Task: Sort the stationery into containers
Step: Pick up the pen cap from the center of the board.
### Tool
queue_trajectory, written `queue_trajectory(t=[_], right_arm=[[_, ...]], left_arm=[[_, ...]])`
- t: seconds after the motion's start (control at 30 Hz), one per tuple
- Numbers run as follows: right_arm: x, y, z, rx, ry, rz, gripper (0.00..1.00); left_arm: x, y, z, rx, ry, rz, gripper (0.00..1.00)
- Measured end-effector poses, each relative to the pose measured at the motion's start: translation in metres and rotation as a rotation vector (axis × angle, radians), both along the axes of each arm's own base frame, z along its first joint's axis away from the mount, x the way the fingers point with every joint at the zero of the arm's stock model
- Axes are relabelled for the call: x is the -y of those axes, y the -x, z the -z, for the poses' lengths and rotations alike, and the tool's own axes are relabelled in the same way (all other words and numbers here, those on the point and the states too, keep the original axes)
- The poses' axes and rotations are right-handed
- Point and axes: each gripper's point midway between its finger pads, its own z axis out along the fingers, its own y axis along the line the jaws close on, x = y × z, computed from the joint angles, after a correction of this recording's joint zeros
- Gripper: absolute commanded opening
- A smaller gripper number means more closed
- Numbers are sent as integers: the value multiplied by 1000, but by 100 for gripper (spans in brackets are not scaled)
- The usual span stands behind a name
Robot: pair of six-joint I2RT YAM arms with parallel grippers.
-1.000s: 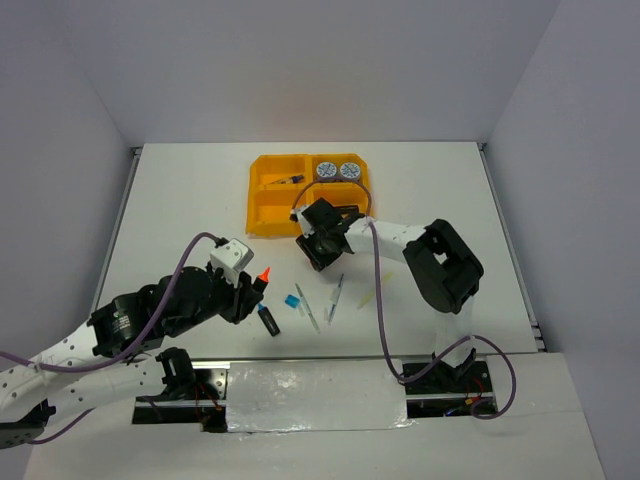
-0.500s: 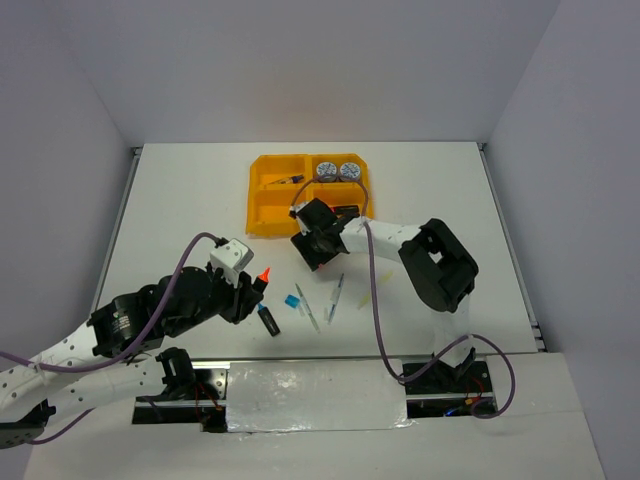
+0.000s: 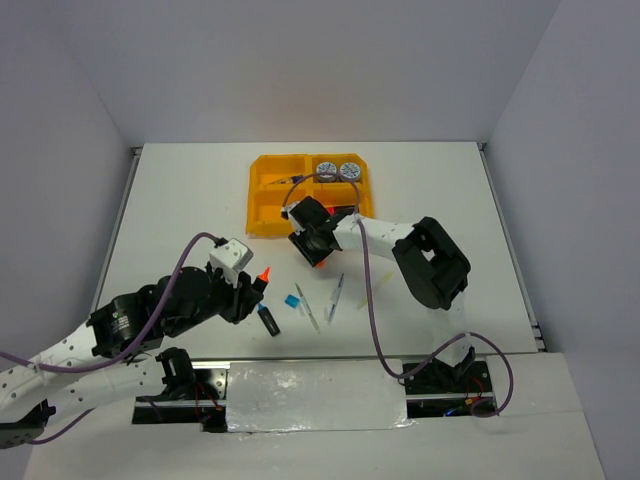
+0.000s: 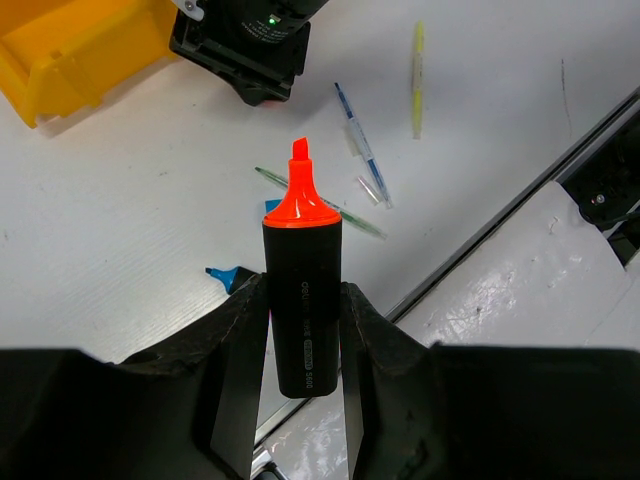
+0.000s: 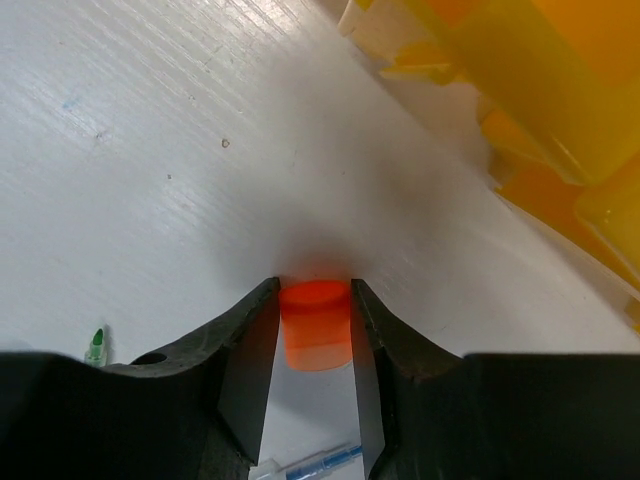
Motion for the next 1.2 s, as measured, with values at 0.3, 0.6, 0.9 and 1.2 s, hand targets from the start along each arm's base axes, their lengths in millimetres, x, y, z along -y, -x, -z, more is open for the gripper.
queue_trajectory(t=[0.3, 0.6, 0.9, 1.2], right_arm=[[5, 4, 0, 2, 9, 15, 55], [7, 7, 1, -4, 12, 21, 40], [2, 14, 0, -19, -32, -8, 0], [2, 41, -69, 58, -266, -11, 0]], left_arm=[[0, 0, -1, 1, 2, 0, 2], [1, 0, 0, 0, 1, 2, 2], [0, 0, 0, 0, 0, 2, 0], [0, -3, 0, -6, 8, -29, 0]])
